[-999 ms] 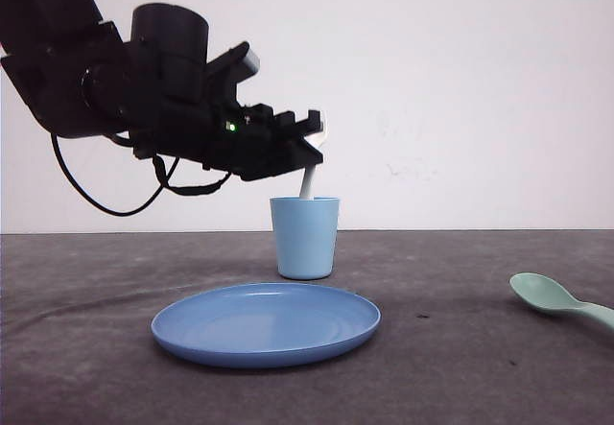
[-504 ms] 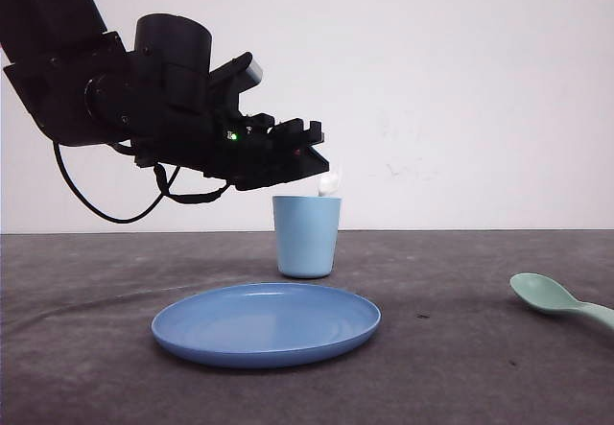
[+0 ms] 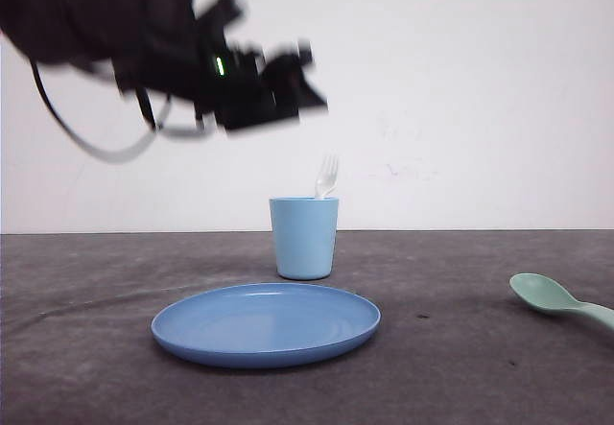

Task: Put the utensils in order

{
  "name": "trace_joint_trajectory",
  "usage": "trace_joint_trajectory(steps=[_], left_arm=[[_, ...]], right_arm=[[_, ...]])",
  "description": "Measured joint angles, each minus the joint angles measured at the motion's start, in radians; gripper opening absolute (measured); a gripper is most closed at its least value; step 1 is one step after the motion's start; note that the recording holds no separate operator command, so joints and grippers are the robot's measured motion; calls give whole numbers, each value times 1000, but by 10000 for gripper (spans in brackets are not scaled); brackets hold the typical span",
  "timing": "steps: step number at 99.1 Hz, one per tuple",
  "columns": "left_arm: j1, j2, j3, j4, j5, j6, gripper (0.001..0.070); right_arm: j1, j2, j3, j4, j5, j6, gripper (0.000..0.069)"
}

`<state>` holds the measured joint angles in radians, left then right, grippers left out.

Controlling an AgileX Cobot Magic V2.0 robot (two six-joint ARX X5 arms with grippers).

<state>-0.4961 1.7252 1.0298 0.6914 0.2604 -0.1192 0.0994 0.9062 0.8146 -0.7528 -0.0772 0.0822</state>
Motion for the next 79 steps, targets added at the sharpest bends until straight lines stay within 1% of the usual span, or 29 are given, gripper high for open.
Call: trace_joint_trajectory(steps=[10,26,35,45,56,60,70,79], left_arm=[[22,-110,5,-108,0,4,277],[89,-296,5,-355,-3,23,277],[140,-419,5,-501,-38,28,276],[205,-546,5,-669,-100,31,276],[287,-661,5,-871,-151,35,276],[318,-699,5,-945,-159,41,276],[402,-785,5,-1118,-159,57,276],[478,-844,5,-1238,-161,77,276]], right_arm=[[39,29,0,0,0,5,680],[130,107,0,14,6,39,680],[180,163,0,35,43,60,680],[222,223,0,60,55,80,680],[249,283,0,97,55,105,680],[256,303,0,108,55,112,679],[266,353,0,136,56,135,679],[267,396,0,164,56,147,679]])
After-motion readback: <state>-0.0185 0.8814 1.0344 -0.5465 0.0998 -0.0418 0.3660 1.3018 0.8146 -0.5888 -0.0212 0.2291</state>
